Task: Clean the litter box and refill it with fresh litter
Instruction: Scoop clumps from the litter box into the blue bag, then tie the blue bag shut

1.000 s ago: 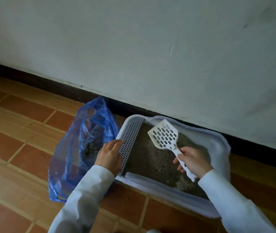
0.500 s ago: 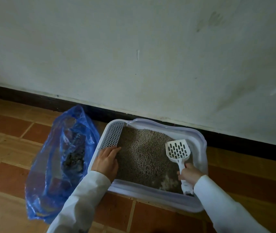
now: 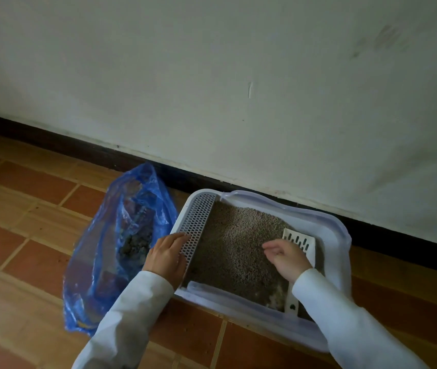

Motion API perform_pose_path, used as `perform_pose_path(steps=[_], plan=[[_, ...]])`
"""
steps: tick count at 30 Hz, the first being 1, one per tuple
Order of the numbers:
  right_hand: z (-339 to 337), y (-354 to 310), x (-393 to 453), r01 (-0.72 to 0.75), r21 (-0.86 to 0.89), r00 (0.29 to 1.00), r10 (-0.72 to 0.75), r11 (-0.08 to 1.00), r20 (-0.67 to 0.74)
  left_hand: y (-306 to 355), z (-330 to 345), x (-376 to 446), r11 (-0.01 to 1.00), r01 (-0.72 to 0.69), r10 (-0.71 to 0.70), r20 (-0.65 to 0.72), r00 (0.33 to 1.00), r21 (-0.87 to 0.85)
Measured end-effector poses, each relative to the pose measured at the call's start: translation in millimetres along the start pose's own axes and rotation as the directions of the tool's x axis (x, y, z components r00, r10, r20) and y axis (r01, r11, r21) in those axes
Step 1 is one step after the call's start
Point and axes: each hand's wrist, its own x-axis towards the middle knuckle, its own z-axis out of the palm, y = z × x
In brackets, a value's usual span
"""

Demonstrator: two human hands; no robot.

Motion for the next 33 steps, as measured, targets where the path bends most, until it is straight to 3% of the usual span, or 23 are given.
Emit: perform_pose_path(steps=[5, 11, 16, 23, 27, 33], plan=[[33, -60, 12, 0.271, -0.011, 0.962, -0.272, 0.962, -0.028, -32, -7, -17, 0.996, 0.086, -0.087, -0.084, 0.993, -0.015], [82, -129, 27, 0.449, 0.023, 0.892, -0.449, 0.893, 0.043, -66, -27, -50, 0.984, 0.170, -0.159, -0.179, 0.971, 0.046], [121, -169, 49, 0.556, -0.049, 0.829, -0.550, 0.830, 0.100, -95, -37, -90, 0.960, 0.278, -0.271, -0.172, 0.947, 0.021], [161, -221, 93, 0.622, -0.251, 0.783, -0.591, 0.742, 0.193, -117, -42, -132, 0.905, 0.420, -0.408, -0.138, 0.902, 0.069], [181, -237, 121, 0.664, -0.379, 0.747, -0.603, 0.645, 0.280, -120, -40, -150, 0.916, 0.394, -0.387, -0.090, 0.918, 0.081], [203, -235, 142, 0.587, -0.624, 0.791, -0.531, 0.516, 0.304, -124, -29, -169, 0.950, 0.299, -0.304, 0.045, 0.952, 0.092]])
